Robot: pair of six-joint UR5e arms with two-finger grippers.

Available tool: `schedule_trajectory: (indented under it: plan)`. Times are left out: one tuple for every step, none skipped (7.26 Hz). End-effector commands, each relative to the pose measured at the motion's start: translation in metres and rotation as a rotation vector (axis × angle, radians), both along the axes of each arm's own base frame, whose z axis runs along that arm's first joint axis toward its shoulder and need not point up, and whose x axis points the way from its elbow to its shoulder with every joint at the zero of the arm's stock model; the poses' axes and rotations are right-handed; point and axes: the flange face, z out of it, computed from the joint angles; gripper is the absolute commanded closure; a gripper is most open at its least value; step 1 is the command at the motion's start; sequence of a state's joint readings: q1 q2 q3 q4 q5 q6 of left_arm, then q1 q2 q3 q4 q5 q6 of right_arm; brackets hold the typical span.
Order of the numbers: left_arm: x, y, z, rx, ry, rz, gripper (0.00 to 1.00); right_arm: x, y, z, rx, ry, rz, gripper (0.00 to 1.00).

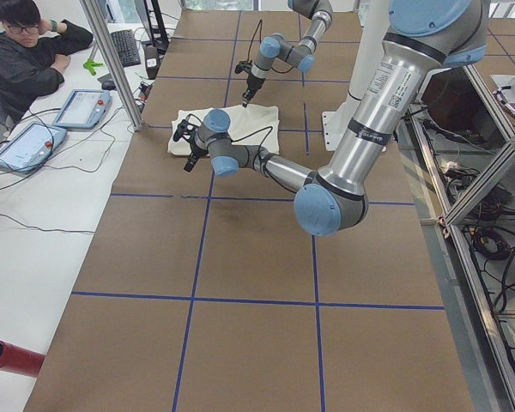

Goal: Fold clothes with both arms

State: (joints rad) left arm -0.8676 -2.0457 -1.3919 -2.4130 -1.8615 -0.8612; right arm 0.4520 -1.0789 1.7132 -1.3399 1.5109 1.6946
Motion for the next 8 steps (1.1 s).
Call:
schedule_trajectory:
  plan:
    - [0.018,0.013,-0.005,0.004,0.008,0.03,0.0,0.017,0.026,0.021,0.02,0.02,-0.008,0.01]
    - [0.031,0.027,-0.018,-0.001,0.039,0.048,0.0,0.021,0.024,0.015,0.042,0.017,-0.009,0.0]
    - [0.049,0.052,-0.039,-0.017,0.092,0.073,0.0,0.039,0.03,-0.001,0.092,-0.004,-0.045,0.0]
    - [0.062,0.097,-0.048,-0.093,0.168,0.087,0.0,0.077,0.049,-0.005,0.126,-0.028,-0.075,0.0]
    - [0.06,0.145,-0.058,-0.15,0.239,0.11,0.0,0.097,0.06,-0.014,0.132,-0.061,-0.083,0.0]
    - [0.066,0.191,-0.06,-0.233,0.293,0.096,0.0,0.098,0.06,-0.015,0.129,-0.067,-0.079,0.0]
    - [0.095,0.231,-0.059,-0.308,0.329,0.049,0.14,0.098,0.06,-0.017,0.13,-0.072,-0.078,0.0]
    - [0.116,0.257,-0.055,-0.383,0.35,0.038,0.33,0.098,0.06,-0.017,0.13,-0.07,-0.076,0.0]
